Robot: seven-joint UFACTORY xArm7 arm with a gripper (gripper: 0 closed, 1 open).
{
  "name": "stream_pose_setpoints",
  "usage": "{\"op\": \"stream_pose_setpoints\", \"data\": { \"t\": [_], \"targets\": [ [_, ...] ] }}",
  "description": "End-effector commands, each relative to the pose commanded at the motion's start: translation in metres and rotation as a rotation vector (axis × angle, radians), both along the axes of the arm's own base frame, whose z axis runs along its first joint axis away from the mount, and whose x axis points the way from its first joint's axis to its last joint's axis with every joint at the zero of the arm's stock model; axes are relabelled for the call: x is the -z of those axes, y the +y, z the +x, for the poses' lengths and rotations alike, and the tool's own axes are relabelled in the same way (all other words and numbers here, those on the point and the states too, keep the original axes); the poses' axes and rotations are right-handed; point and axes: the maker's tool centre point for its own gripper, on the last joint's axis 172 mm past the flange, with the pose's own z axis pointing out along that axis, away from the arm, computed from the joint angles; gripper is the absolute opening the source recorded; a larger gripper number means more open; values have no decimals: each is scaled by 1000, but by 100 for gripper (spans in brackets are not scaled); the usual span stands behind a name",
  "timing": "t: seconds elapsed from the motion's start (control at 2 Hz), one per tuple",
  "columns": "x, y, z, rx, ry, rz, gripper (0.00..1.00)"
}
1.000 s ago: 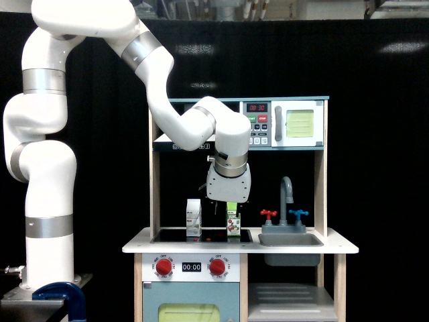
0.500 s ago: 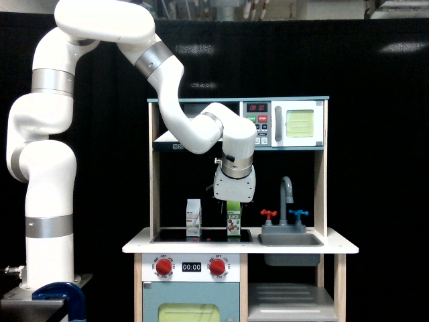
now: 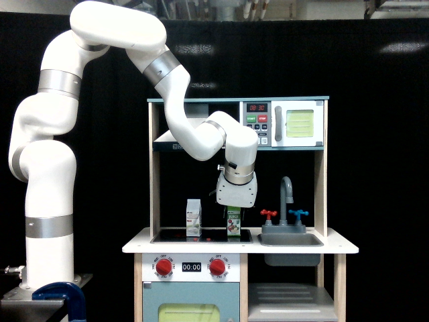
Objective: Put the green box into the sink
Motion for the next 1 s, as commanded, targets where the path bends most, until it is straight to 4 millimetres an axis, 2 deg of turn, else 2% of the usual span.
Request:
{"op": "stream_pose_setpoints", "data": {
  "t": [0.5, 1.0],
  "targets": [
    [9, 18, 2, 0, 0, 0, 100],
    [0, 2, 8, 0, 0, 0, 0]
  ]
}}
